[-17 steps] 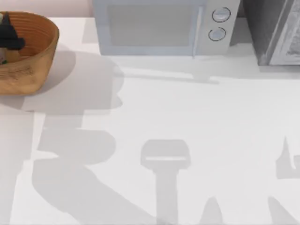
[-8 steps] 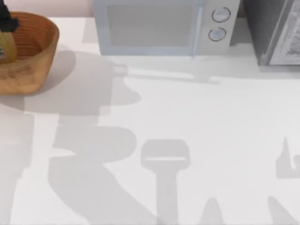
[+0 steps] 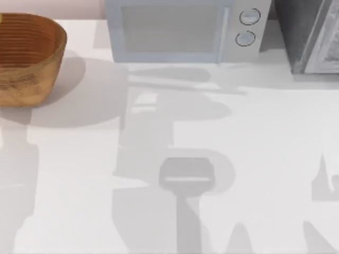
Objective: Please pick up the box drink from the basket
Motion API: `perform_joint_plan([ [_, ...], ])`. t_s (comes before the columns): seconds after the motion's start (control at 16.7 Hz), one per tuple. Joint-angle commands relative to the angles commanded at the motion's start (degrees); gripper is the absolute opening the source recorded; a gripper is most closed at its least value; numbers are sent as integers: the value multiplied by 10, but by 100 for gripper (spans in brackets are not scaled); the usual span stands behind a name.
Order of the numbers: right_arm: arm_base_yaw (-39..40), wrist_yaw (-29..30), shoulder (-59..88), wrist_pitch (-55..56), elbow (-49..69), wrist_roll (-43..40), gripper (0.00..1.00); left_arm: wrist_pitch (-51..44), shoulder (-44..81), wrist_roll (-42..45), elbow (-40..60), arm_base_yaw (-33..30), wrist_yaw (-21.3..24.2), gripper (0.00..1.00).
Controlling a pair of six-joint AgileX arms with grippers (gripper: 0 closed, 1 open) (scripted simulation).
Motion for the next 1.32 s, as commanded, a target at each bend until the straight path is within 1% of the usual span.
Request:
perform_joint_plan([
  [0.42, 0, 0, 0, 0, 0, 0, 100, -11, -12, 0, -2, 0, -1, 0],
  [0.66, 0, 0, 0, 0, 0, 0, 100, -46, -94, -4, -64, -8, -9, 0],
  [0.9, 0, 0, 0, 0, 0, 0, 100, -98, -273, -5, -174, -22, -23, 0],
  [1.32, 0, 0, 0, 0, 0, 0, 100, -223, -706, -6, -430, -52, -59, 0],
])
